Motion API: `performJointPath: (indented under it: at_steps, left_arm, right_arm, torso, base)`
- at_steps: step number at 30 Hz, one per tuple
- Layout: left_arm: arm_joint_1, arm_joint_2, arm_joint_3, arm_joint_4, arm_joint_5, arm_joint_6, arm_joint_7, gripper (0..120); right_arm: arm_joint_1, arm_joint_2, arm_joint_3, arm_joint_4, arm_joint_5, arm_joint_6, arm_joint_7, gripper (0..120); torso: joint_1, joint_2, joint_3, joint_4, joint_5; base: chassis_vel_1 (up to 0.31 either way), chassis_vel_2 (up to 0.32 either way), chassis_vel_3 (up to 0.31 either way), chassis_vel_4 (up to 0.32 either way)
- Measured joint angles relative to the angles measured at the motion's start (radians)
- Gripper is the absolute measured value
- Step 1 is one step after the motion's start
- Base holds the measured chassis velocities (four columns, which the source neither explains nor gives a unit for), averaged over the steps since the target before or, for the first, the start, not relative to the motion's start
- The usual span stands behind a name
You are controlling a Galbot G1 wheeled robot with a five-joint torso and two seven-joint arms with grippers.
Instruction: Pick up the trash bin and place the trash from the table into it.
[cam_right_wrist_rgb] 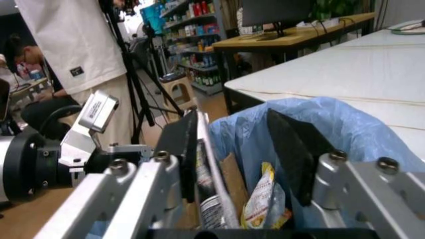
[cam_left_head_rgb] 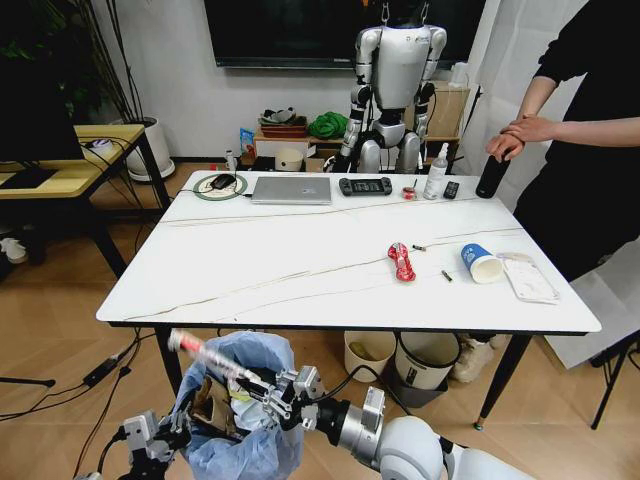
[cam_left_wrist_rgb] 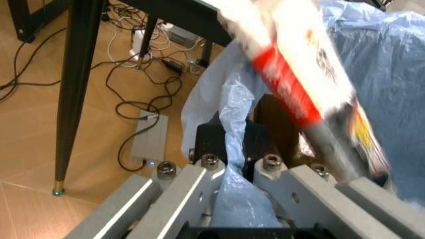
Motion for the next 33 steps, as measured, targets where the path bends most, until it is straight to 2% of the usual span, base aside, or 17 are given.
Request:
performJointPath:
  at_steps: [4,5,8,11,13,16,18,19,24,26,30,33]
  left_arm:
    - [0.000,-0.001,0.000,-0.001,0.000,0.000,0.000,0]
    - [0.000,-0.001,0.000,-0.001,0.000,0.000,0.000,0]
    - [0.001,-0.002,0.000,-0.004,0.000,0.001,0.000,0]
    - [0.006,-0.004,0.001,-0.007,0.000,0.000,0.001,0]
    - [0.007,-0.004,0.001,-0.007,0.000,0.000,0.002,0]
    - [0.012,-0.007,0.004,-0.007,0.003,-0.003,0.006,0]
    - [0.013,-0.007,0.005,-0.007,0.004,-0.005,0.007,0]
    - [0.013,-0.007,0.005,-0.007,0.004,-0.005,0.007,0]
    - [0.013,-0.005,0.005,-0.007,0.004,-0.006,0.008,0]
    - [0.013,-0.005,0.005,-0.008,0.004,-0.006,0.008,0]
    - [0.018,-0.005,0.005,-0.010,0.005,-0.009,0.009,0]
    - [0.018,-0.005,0.005,-0.011,0.005,-0.009,0.010,0]
  right_arm:
    - [-0.002,0.000,0.010,0.010,0.000,0.010,-0.005,58]
    - [-0.002,0.000,0.010,0.010,0.000,0.010,-0.005,58]
    - [0.007,0.016,0.047,0.026,0.024,0.007,-0.003,70]
    - [0.040,0.051,0.125,0.024,0.059,-0.033,0.037,84]
    - [0.052,0.063,0.152,0.017,0.068,-0.051,0.058,87]
    - [0.102,0.109,0.278,-0.044,0.074,-0.133,0.139,98]
    - [0.123,0.120,0.346,-0.076,0.056,-0.200,0.190,100]
    - [0.123,0.120,0.346,-0.076,0.056,-0.200,0.190,100]
    - [0.163,0.128,0.486,-0.193,-0.004,-0.350,0.224,100]
    - [0.170,0.131,0.500,-0.214,-0.006,-0.371,0.224,100]
    - [0.195,0.132,0.567,-0.321,-0.009,-0.490,0.227,100]
    - [0.200,0.131,0.584,-0.353,-0.010,-0.527,0.229,100]
  torso:
    - [0.000,0.000,0.000,0.0000,0.0000]
    - [0.000,0.000,0.000,0.0000,0.0000]
    - [0.000,0.000,0.000,-0.0001,0.0000]
    - [0.000,0.000,0.000,-0.0001,-0.0001]
    - [0.000,0.000,0.000,0.0001,0.0000]
    - [0.000,0.000,0.000,0.0001,0.0001]
    - [0.000,0.000,0.000,0.0002,0.0001]
    - [0.000,0.000,0.000,0.0002,0.0001]
    - [0.000,0.000,0.000,-0.0002,0.0001]
    - [0.000,0.000,0.000,-0.0002,0.0002]
    - [0.000,0.000,0.000,0.0000,0.0003]
    - [0.000,0.000,0.000,0.0000,0.0003]
  base:
    - [0.000,0.000,0.000,0.000]
    - [0.000,0.000,0.000,0.000]
    - [0.000,0.000,0.000,0.000]
    - [0.000,0.000,0.000,0.000]
    - [0.000,0.000,0.000,0.000]
    - [0.000,0.000,0.000,0.000]
    - [0.000,0.000,0.000,0.000]
    - [0.000,0.000,0.000,0.000]
    - [0.000,0.000,0.000,0.000]
    - [0.000,0.000,0.000,0.000]
    - [0.000,0.000,0.000,0.000]
    - [0.000,0.000,0.000,0.000]
